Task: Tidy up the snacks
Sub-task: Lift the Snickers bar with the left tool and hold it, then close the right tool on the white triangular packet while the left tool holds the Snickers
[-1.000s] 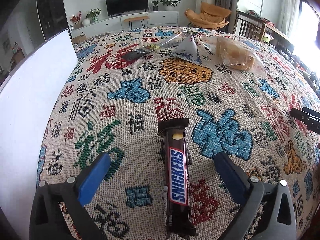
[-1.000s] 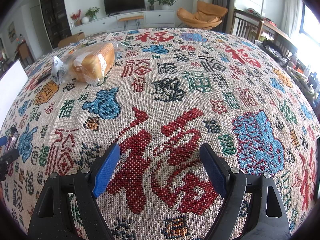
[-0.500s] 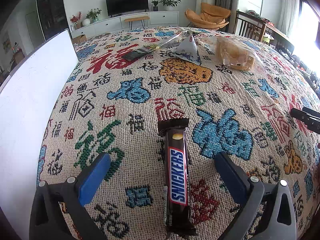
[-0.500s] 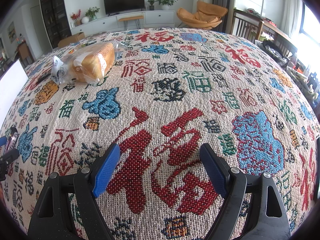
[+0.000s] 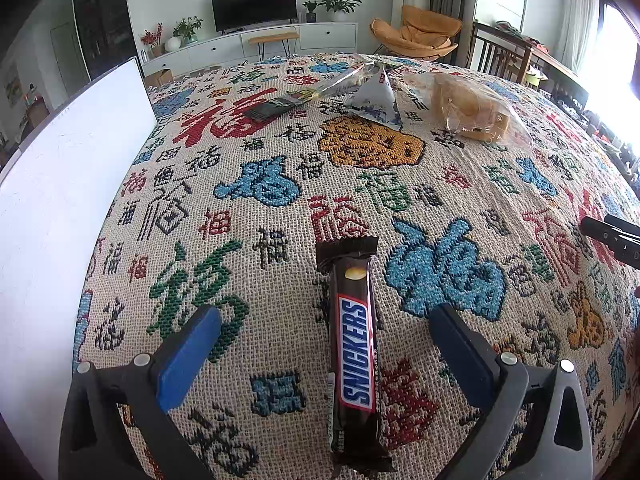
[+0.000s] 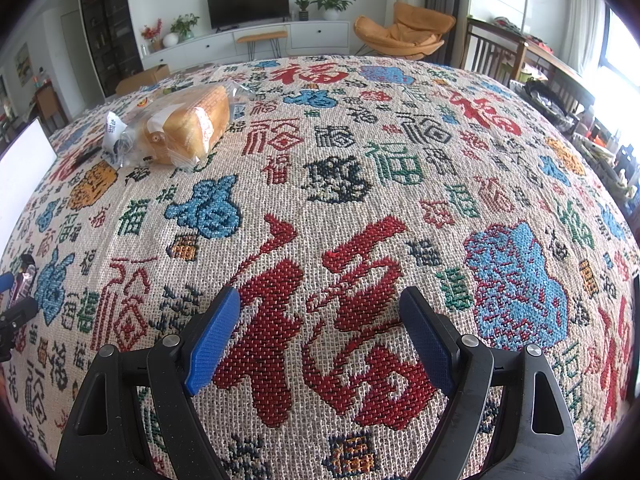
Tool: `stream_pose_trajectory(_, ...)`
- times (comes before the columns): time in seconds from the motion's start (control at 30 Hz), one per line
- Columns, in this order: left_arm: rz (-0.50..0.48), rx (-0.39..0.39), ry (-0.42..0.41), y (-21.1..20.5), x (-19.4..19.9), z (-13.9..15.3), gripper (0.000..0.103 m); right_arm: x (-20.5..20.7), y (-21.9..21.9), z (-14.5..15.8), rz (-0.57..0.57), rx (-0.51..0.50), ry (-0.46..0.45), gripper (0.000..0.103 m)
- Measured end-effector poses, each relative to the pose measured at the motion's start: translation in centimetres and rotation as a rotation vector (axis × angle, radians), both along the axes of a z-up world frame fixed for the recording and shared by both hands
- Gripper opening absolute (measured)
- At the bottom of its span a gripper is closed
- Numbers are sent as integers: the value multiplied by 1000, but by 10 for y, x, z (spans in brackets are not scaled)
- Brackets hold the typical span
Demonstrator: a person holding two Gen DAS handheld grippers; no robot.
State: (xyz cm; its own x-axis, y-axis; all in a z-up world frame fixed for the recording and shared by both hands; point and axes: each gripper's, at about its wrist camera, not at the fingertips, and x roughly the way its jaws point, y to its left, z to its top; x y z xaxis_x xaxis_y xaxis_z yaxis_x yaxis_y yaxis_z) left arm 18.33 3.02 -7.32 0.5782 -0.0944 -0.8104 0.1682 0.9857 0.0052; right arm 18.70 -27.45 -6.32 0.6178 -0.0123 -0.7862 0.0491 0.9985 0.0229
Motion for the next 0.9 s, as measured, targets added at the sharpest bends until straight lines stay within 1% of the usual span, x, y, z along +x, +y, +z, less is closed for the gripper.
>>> stream_pose_trajectory(0.2, 0, 0, 0, 0, 0, 0, 103, 0, 0, 0, 1, -1, -2, 84)
stream_pose_trajectory(0.23, 0, 0, 0, 0, 0, 0, 103, -3, 0, 4, 1, 0, -24, 83)
stream_pose_trajectory(0.27, 0, 0, 0, 0, 0, 0, 103, -9, 2, 10, -2, -13, -67, 82)
stream_pose_trajectory(0.3, 0, 0, 0, 0, 0, 0, 103, -16, 7, 21, 5, -35, -132, 82)
stream_pose_trajectory(0.33, 0, 0, 0, 0, 0, 0, 103, -22, 18, 37, 40, -53, -219, 85)
stream_pose_trajectory(0.37, 0, 0, 0, 0, 0, 0, 103, -22, 28, 48, 82, -47, -262, 85)
stream_pose_trajectory(0.4, 0, 0, 0, 0, 0, 0, 103, -15, 43, 62, 159, -25, -280, 85)
stream_pose_trajectory(0.5, 0, 0, 0, 0, 0, 0, 103, 17, 85, 89, 328, -17, -263, 84)
stream_pose_trajectory(0.53, 0, 0, 0, 0, 0, 0, 103, 33, 103, 97, 387, -15, -268, 84)
stream_pose_trajectory(0.6, 0, 0, 0, 0, 0, 0, 103, 63, 131, 101, 507, 16, -243, 83)
stream_pose_trajectory(0.63, 0, 0, 0, 0, 0, 0, 103, 76, 143, 99, 548, 21, -223, 82)
stream_pose_trajectory(0.67, 0, 0, 0, 0, 0, 0, 103, 97, 160, 92, 595, 26, -175, 82)
stream_pose_trajectory(0.7, 0, 0, 0, 1, 0, 0, 103, 108, 170, 85, 612, 28, -136, 81)
stream_pose_trajectory(0.73, 0, 0, 0, 0, 0, 0, 103, 128, 183, 71, 606, 14, -69, 81)
stream_pose_trajectory(0.77, 0, 0, 0, 0, 0, 0, 103, 139, 191, 62, 596, 0, -39, 81)
stream_pose_trajectory(0.9, 0, 0, 0, 0, 0, 0, 103, 166, 218, 36, 606, -29, 28, 81)
